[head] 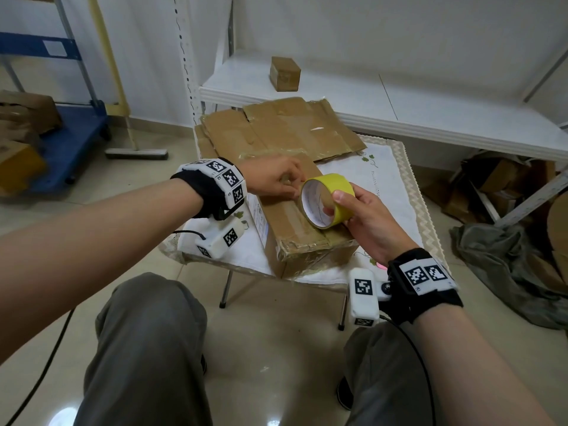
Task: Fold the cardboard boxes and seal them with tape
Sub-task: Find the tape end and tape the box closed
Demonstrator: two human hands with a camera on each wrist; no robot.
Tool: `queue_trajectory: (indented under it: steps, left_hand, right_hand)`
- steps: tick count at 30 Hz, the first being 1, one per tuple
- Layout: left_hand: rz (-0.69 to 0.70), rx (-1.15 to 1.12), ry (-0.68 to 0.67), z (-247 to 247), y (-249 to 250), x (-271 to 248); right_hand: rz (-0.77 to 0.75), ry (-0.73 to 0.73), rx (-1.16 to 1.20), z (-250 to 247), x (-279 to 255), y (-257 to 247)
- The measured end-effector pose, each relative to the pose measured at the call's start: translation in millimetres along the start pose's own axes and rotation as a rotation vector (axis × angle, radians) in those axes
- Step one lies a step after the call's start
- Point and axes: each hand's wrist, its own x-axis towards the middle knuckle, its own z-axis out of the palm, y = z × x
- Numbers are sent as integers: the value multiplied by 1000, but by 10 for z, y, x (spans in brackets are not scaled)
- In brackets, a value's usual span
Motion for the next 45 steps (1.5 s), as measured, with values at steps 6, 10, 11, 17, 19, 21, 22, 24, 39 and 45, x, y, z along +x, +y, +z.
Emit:
queue_trajectory:
  steps: [6,10,11,17,19,21,22,24,39,45]
  left_hand:
    - [12,28,12,-46,102,42]
    - [-17,-63,11,-61,115,3]
    - [-23,-65,14,-51,115,-3]
    - [-23,-46,-6,-25,167,-20]
    - [-15,-75,-10,-8,173,-43]
    - [9,-70,-6,26,187,-70]
    - [24,-52,-1,47,191,-82]
    - [53,-4,10,81,201,-108]
    - [6,-163,81,113,286,-144]
    - [-39,-192,34,141,271,-140]
  right_hand:
    - [-18,10,-8,-7,3,23]
    - [-18,3,4,2,-5,21]
    - [-21,-1,3,-3,-7,24]
    - [-33,14,16,-16,-26,16]
    - [-32,7,14,-19,-28,12]
    - [-32,5,17,-18,-32,7]
    - [-34,9,28,-20,-34,6]
    - [-43,12,49,-18,-37,3]
    - [-48,22,13,-54,-16,66]
    - [5,35,-102,57,-43,-12]
